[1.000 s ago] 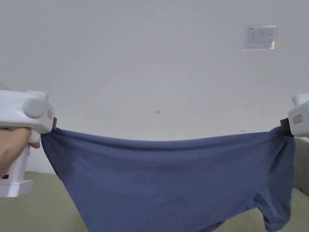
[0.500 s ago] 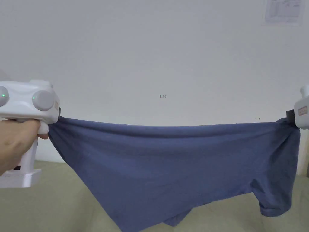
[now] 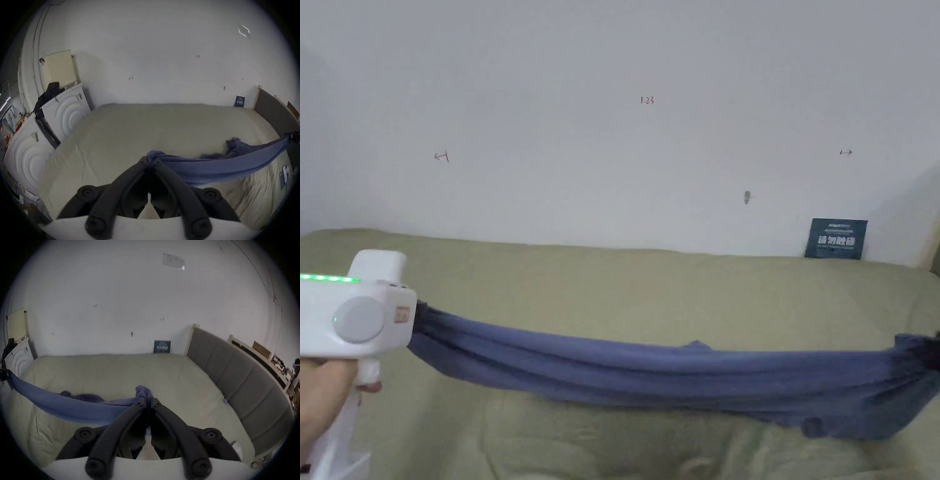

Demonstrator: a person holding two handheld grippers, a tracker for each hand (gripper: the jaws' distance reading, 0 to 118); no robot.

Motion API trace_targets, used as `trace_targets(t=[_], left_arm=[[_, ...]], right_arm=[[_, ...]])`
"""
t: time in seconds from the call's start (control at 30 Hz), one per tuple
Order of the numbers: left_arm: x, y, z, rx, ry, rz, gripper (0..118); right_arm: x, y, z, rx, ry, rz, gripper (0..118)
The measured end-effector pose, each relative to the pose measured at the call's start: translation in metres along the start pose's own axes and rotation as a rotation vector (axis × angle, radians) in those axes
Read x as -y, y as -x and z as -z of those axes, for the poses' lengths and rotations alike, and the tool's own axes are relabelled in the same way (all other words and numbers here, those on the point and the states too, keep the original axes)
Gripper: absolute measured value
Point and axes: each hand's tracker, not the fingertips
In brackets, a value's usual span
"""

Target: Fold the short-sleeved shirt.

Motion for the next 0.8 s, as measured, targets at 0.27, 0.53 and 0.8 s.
trace_targets(t=[0.27,0.53,0.8], left_arm=[[0.12,0.026,-0.085,0.052,0.108,0.001,0],[0.221,0.036,-0.102,0.084,0.281,-0.072,0],[0.253,0.037,-0.084,0.104,0.341,-0.139,15]], right_arm=[[0.125,-0.023,-0.106,-0.054,0.04,-0.015,3],[0.222,-0.039,-0.121,-0.055,0.147,0.129,3],[0.251,-0.04,-0.089,-0.047,0.225,0.156,8]])
